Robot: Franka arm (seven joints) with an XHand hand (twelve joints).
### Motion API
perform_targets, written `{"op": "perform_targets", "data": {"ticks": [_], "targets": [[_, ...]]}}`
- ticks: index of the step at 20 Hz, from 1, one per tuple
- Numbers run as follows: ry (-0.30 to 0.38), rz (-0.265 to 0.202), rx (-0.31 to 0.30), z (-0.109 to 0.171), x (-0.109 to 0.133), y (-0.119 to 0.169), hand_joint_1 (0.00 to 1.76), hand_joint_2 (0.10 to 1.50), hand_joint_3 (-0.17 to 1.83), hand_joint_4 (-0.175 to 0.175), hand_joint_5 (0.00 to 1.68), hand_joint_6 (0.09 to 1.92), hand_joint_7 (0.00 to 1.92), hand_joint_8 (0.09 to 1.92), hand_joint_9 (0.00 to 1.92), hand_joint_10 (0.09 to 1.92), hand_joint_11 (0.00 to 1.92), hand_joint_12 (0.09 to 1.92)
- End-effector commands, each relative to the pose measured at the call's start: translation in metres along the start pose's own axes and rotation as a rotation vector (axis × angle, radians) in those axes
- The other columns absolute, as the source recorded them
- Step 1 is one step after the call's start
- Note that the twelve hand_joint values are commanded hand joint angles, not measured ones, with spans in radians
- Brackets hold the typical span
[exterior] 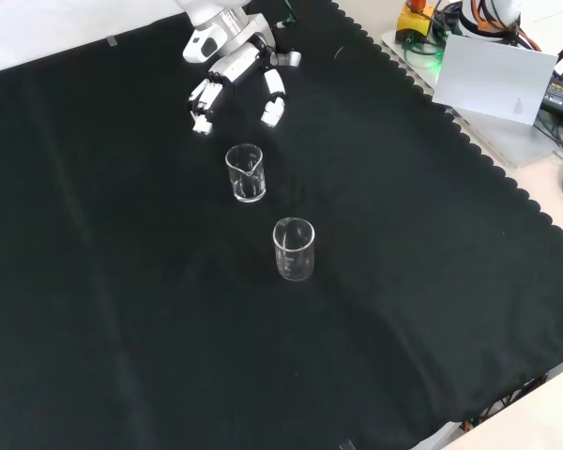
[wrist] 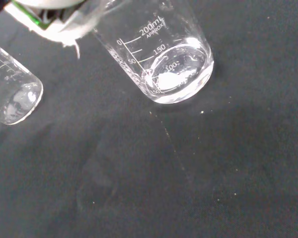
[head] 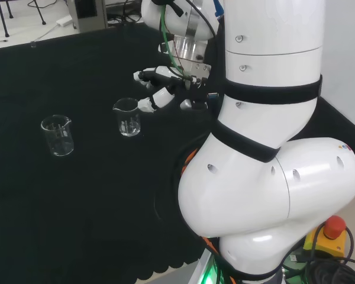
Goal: Pick up the beaker on the right.
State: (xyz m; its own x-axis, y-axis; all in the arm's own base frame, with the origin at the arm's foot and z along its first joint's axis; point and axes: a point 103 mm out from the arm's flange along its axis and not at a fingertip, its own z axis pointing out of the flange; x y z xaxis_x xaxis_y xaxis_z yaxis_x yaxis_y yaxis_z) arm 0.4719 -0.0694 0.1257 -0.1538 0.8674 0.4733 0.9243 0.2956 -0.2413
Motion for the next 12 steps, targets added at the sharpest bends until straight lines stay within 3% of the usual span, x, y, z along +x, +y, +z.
{"op": "perform_targets", "data": {"ticks": [1,12], "targets": [[0.044,-0.048,-0.015,0.015,-0.002,0.009,0.77,0.49,0.71,-0.019,0.22,0.09,0.18,0.58,0.31,0.68,0.0,1.19],[0.116,-0.121,0.008,0.038,-0.002,0.022,0.77,0.48,0.69,-0.022,0.25,0.09,0.2,0.58,0.33,0.67,0.0,1.18]]}}
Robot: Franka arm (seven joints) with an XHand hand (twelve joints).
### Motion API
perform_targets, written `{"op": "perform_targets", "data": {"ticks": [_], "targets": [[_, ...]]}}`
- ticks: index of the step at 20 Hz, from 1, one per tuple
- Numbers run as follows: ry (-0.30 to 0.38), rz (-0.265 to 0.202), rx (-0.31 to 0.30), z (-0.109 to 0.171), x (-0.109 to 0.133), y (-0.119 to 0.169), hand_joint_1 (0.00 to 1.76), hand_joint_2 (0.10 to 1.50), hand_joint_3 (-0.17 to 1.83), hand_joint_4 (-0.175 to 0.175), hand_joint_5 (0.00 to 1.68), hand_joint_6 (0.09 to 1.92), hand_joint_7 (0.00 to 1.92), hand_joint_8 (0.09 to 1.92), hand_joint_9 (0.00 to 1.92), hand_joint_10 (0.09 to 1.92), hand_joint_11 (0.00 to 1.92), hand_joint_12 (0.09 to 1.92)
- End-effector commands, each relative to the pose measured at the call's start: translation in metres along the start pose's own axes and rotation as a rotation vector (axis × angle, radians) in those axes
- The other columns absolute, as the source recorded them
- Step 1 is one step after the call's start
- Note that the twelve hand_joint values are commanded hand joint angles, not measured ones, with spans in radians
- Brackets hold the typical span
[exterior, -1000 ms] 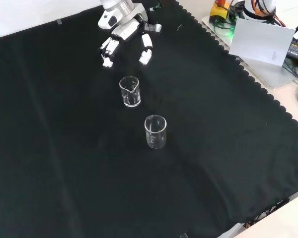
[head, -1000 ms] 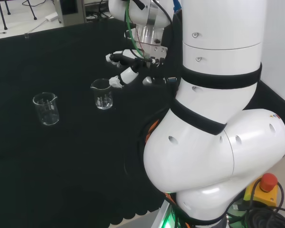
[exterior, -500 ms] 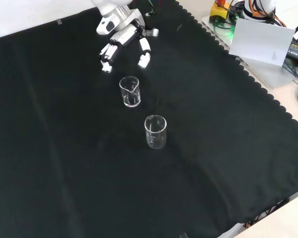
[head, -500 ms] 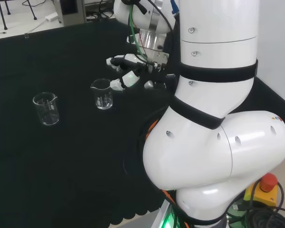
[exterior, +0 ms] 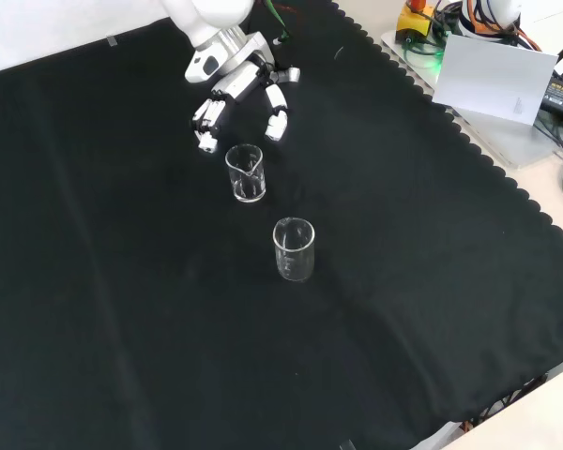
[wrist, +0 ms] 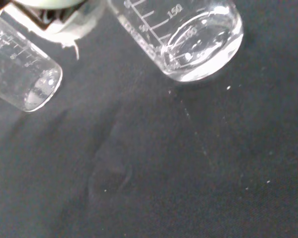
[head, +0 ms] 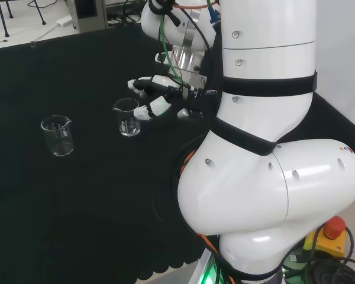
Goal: Pick up the beaker on the right.
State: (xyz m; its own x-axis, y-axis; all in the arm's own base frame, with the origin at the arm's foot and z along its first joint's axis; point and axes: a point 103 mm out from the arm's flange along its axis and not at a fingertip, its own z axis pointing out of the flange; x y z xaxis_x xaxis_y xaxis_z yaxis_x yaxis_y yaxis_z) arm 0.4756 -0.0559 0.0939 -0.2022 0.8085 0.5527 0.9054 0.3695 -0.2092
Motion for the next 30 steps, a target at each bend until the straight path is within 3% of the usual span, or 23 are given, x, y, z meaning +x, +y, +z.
{"op": "perform_targets", "data": {"ticks": [1,13,20,30], "targets": [[0.049,-0.042,-0.006,0.008,0.001,0.008,0.77,0.48,0.69,-0.023,0.25,0.09,0.2,0.58,0.33,0.67,0.0,1.18],[0.167,-0.049,-0.028,0.02,-0.012,0.019,0.76,0.49,0.64,-0.026,0.31,0.09,0.23,0.56,0.35,0.65,0.0,1.18],[0.178,-0.08,-0.031,0.026,-0.008,0.025,0.77,0.49,0.6,-0.025,0.33,0.09,0.26,0.55,0.36,0.63,0.0,1.19],[0.208,-0.086,-0.052,0.034,-0.008,0.03,0.9,0.48,0.59,-0.016,0.37,0.09,0.3,0.54,0.39,0.62,0.0,1.19]]}}
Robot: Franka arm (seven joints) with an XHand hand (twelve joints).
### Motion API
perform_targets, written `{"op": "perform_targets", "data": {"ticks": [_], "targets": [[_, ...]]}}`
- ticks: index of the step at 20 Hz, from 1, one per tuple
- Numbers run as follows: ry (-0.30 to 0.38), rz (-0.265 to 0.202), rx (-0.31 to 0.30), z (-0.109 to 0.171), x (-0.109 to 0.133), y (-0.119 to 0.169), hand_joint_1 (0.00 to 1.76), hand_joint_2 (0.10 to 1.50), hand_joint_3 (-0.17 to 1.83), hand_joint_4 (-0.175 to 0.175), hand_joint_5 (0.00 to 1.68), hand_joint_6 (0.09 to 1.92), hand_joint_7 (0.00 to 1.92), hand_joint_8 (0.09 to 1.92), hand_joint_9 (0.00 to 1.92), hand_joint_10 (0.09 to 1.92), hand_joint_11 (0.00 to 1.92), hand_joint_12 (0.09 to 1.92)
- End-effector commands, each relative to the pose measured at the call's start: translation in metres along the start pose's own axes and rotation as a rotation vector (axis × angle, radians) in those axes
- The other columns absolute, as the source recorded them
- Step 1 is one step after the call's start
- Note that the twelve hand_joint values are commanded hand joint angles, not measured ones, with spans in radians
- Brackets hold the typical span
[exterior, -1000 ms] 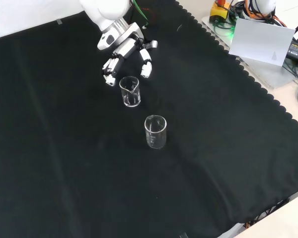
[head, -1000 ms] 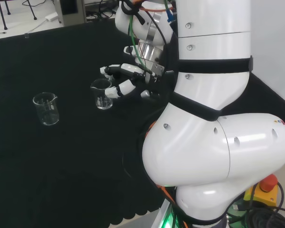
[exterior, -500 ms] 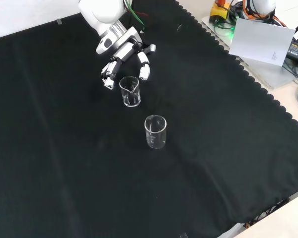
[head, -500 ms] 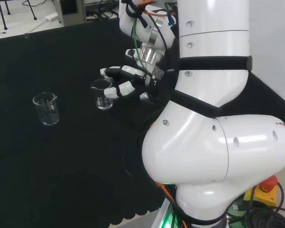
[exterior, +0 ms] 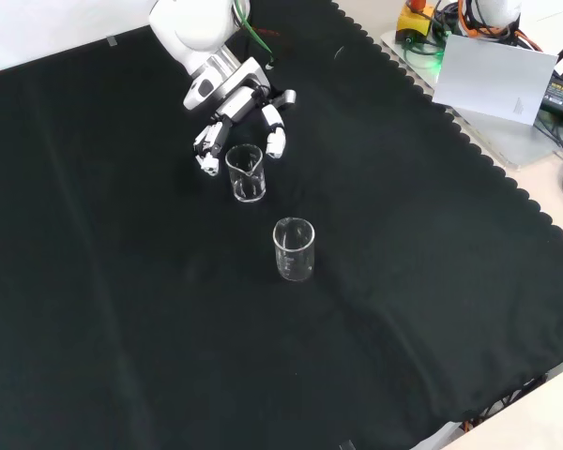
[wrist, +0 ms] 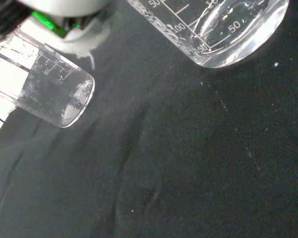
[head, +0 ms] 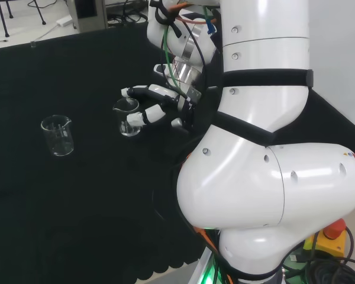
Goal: Pick up the beaker on the right.
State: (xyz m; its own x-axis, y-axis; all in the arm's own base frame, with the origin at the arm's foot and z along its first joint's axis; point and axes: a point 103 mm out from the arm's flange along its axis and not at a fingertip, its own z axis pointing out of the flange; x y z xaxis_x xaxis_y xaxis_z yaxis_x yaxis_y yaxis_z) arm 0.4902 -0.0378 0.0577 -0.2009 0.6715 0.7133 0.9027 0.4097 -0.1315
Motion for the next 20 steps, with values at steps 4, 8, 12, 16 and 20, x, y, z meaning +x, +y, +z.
{"op": "perform_targets", "data": {"ticks": [4,8,12,16,20], "targets": [[0.01,-0.019,-0.014,0.004,0.002,0.005,0.92,0.48,0.6,-0.015,0.38,0.09,0.3,0.54,0.39,0.62,0.0,1.19],[0.023,-0.03,-0.02,0.007,0.004,0.007,0.93,0.48,0.6,-0.013,0.39,0.09,0.31,0.54,0.39,0.62,0.0,1.2],[0.056,-0.036,-0.033,0.01,0.003,0.009,0.94,0.47,0.61,-0.012,0.4,0.09,0.32,0.54,0.4,0.61,0.0,1.2],[0.086,-0.037,-0.041,0.013,0.001,0.01,0.94,0.47,0.61,-0.011,0.41,0.09,0.33,0.54,0.4,0.61,0.0,1.21],[0.11,-0.044,-0.044,0.012,0.0,0.011,0.94,0.47,0.62,-0.012,0.42,0.09,0.33,0.54,0.4,0.61,0.0,1.21]]}}
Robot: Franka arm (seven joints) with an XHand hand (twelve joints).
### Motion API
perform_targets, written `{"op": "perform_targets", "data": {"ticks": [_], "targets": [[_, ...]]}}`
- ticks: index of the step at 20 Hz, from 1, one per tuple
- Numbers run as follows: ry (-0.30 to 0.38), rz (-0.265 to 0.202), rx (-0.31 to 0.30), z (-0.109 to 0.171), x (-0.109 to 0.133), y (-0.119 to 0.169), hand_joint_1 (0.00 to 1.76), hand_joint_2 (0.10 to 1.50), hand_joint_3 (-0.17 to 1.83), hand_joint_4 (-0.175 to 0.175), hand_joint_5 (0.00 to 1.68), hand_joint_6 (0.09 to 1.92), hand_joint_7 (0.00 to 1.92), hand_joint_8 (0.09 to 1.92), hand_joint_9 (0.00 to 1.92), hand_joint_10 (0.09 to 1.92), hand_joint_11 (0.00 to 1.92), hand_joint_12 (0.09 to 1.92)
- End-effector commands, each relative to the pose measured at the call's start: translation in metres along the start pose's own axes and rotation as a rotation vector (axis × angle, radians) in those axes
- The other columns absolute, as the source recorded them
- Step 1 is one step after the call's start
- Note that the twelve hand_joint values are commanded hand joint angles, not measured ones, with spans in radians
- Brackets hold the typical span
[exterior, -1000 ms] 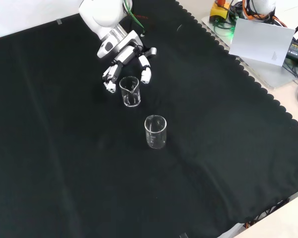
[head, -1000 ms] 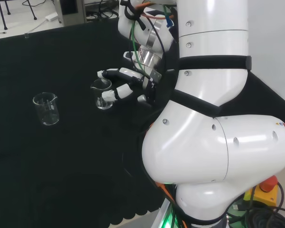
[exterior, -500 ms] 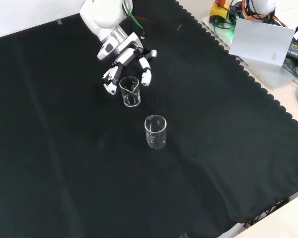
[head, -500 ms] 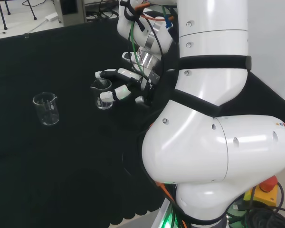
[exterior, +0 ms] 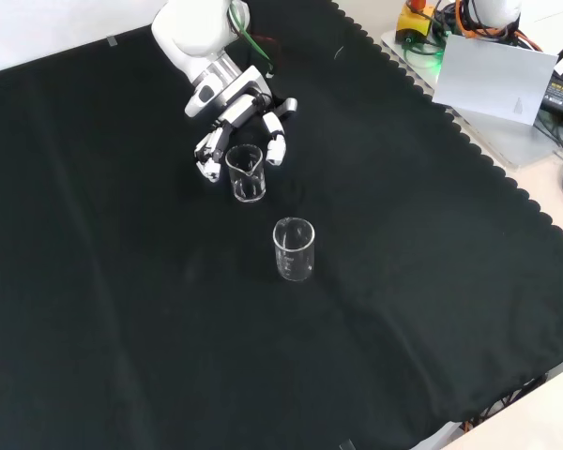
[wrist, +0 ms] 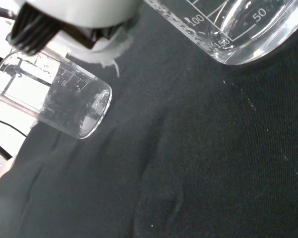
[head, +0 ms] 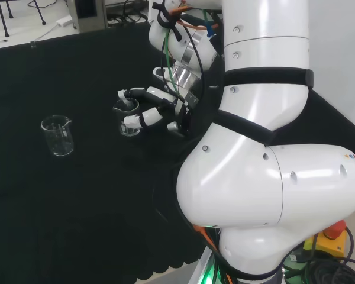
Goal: Pick up the beaker on the right.
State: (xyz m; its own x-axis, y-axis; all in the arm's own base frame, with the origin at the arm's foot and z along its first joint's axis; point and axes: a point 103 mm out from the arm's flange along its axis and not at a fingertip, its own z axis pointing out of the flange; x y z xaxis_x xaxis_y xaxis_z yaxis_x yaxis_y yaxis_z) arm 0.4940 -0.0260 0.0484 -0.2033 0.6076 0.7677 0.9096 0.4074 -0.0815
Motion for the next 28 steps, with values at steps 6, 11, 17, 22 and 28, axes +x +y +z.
{"op": "perform_targets", "data": {"ticks": [6,11,17,22,28], "targets": [[0.08,-0.01,-0.036,-0.007,-0.002,0.004,0.93,0.47,0.63,-0.012,0.43,0.09,0.34,0.53,0.4,0.6,0.0,1.21],[0.097,-0.017,-0.044,-0.012,-0.006,0.002,0.92,0.47,0.64,-0.01,0.45,0.09,0.34,0.53,0.41,0.6,0.0,1.21],[0.073,-0.014,-0.03,0.002,-0.001,0.008,0.92,0.47,0.64,-0.009,0.47,0.09,0.35,0.53,0.41,0.6,0.0,1.21],[0.055,-0.031,-0.012,-0.006,-0.001,0.003,0.92,0.47,0.64,-0.01,0.48,0.09,0.35,0.53,0.41,0.6,0.0,1.21],[0.057,-0.032,-0.018,-0.003,0.0,0.003,0.92,0.47,0.64,-0.011,0.48,0.09,0.36,0.53,0.41,0.59,0.0,1.21]]}}
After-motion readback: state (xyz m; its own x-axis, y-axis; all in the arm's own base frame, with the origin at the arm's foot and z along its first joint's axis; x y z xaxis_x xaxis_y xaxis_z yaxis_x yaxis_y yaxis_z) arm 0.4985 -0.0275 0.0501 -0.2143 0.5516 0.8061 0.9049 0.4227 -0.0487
